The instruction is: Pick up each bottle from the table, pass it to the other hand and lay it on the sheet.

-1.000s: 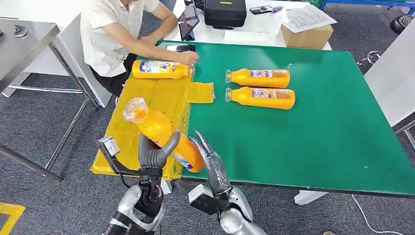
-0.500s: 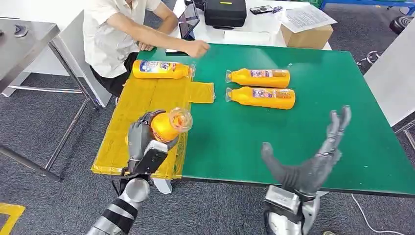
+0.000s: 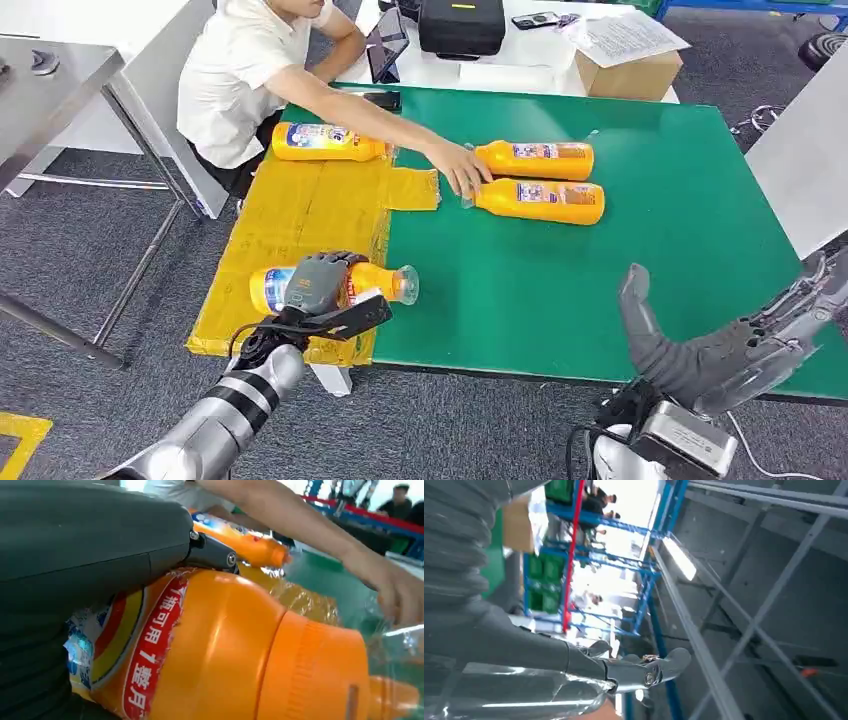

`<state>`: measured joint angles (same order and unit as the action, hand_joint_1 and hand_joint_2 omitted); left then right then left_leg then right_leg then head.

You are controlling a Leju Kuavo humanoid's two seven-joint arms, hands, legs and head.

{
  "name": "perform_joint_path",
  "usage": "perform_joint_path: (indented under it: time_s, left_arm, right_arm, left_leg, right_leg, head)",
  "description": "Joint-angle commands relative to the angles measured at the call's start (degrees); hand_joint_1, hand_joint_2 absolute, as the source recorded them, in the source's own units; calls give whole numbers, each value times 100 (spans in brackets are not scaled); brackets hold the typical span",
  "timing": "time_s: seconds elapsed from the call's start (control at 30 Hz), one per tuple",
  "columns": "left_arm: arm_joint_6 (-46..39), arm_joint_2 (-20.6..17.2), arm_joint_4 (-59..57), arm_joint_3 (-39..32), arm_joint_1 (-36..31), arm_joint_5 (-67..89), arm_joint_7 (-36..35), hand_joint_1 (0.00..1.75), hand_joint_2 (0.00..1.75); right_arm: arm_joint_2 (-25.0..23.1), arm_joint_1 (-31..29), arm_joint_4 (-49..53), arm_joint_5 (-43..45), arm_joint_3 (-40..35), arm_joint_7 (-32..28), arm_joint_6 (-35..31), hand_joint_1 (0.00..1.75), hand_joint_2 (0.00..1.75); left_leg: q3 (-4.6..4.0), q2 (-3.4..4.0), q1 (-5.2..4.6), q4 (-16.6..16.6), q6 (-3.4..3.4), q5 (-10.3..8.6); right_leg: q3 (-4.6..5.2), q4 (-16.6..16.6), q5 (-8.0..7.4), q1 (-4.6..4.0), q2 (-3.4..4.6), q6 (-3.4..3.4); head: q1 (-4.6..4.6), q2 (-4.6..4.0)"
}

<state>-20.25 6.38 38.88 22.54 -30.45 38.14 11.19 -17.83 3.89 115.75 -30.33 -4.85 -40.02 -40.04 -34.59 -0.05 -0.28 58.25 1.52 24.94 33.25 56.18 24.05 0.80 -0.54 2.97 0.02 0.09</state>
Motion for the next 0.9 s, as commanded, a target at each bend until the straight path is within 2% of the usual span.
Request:
perform_joint_path:
  time_s: [0.03, 0.07, 0.1, 0.47, 0.57, 0.8, 0.9]
  left_arm:
    - [983, -80, -1806, 327, -893, 281, -247, 161, 175]
    - [983, -80, -1806, 327, -893, 281, -247, 63, 175]
    - [1171, -113, -1899, 260, -978, 241, -318, 2, 175]
    - [1911, 4, -2104, -349, -970, -245, -639, 0, 175]
    - [2235, 51, -2071, -671, -973, -639, -449, 0, 175]
    - [2315, 114, -1941, -740, -977, -759, -216, 0, 175]
    - [2190, 268, -1444, -808, -828, -981, 587, 0, 175]
  right_arm:
    - [470, -130, -1011, 448, -597, 2, 4, 0, 175]
    - [470, -130, -1011, 448, -597, 2, 4, 0, 175]
    - [522, -125, -1123, 558, -666, 2, 4, 0, 175]
    - [711, -132, -1575, 975, -891, 2, 4, 0, 175]
    - [690, -187, -1732, 1025, -873, 2, 4, 0, 175]
    - [675, -204, -1784, 1008, -885, 2, 4, 0, 175]
    - [652, -152, -1724, 950, -844, 2, 4, 0, 175]
  left_leg:
    - [31, 23, 4, -10, -10, 1]
    - [30, 22, 3, -8, -8, 3]
    - [38, 32, 10, -10, -14, 6]
    - [45, 22, 6, -10, -16, -4]
    - [49, 29, 6, -14, -19, -6]
    - [52, 14, 3, -9, -16, -7]
    - [49, 8, 3, -8, -13, -10]
  right_leg:
    - [-23, -11, -7, -4, 26, -11]
    - [-30, -10, -6, -4, 26, -9]
    - [-38, -14, -9, -11, 38, -15]
    - [-36, 0, -5, -6, 22, -10]
    - [-38, -3, -8, -6, 29, -14]
    - [-43, 3, -3, -3, 13, -10]
    - [-43, 4, -3, -3, 11, -10]
  head:
    - [-7, 0]
    - [6, 0]
    - [9, 0]
    - [7, 0]
    - [9, 0]
    - [7, 0]
    - [4, 0]
